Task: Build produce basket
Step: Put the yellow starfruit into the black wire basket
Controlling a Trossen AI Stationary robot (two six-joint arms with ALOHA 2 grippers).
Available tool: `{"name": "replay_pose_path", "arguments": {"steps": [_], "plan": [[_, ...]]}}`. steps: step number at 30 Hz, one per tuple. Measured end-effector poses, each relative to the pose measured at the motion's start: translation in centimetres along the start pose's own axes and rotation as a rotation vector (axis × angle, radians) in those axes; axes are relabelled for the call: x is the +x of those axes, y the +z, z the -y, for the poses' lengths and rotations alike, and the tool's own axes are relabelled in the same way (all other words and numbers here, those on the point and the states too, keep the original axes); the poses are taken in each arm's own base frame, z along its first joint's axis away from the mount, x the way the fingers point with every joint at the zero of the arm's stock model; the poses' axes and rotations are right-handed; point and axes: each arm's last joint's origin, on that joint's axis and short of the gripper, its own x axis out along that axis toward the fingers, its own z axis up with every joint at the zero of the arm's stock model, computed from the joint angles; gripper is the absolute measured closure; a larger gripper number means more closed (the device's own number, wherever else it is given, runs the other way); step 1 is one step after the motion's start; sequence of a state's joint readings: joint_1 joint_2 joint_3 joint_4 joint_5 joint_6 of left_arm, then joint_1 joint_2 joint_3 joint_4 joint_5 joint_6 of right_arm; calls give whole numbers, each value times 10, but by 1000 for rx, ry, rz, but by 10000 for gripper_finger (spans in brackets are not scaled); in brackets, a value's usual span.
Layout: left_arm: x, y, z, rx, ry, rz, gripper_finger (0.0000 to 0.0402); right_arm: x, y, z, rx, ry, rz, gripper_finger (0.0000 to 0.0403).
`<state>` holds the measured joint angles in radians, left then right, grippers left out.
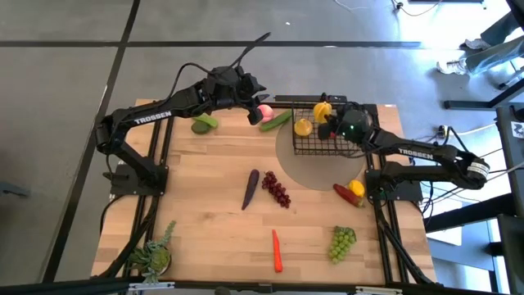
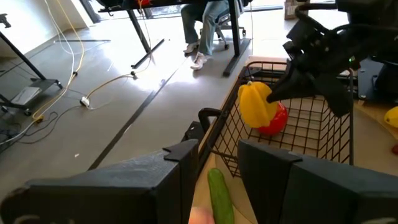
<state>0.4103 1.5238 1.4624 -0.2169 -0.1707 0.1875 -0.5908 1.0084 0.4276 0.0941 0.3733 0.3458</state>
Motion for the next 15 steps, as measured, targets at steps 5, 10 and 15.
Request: {"name": "replay_pose_path", "arguments": {"steps": [5,10,15], "plan": [[0,0,0,0,0,0,299,2,-13,4,-12,4,-8,400],[0,0,0,0,0,0,299,5,-21,5,-16,33,-34,400],[0,0,0,0,0,0,299,13,-30,4,-36,28,-94,400]]}}
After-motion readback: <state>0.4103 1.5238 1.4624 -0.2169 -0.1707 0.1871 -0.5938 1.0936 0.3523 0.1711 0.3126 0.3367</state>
